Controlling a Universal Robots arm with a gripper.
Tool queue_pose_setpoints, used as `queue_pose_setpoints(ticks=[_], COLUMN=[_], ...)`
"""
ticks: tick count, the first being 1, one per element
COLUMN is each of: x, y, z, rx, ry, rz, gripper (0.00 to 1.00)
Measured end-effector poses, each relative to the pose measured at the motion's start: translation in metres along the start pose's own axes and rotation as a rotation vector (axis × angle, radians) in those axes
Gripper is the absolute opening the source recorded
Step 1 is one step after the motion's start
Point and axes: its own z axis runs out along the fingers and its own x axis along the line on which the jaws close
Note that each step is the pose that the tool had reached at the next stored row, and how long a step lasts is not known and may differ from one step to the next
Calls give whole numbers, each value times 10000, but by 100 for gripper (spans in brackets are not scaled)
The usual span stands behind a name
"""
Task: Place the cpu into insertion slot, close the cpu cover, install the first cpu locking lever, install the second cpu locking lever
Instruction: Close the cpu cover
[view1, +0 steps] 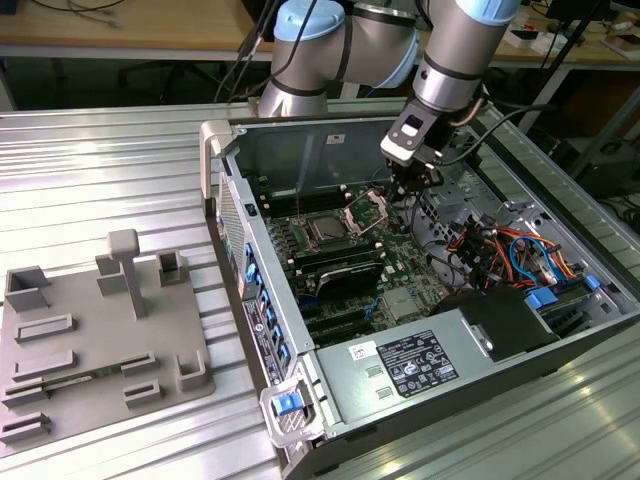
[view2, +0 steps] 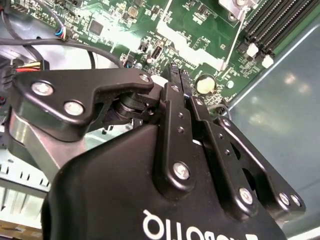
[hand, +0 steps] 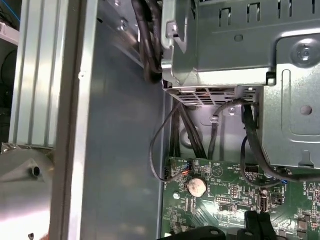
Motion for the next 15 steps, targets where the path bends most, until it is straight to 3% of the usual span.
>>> queue_pose_setpoints(ticks=[2,7,15], x=[1,2,3], y=[-1,-21,-152], z=[52,64,76], rx=[4,14,16], ry=[1,1,1], rz=[0,0,0], gripper=[15,15,15])
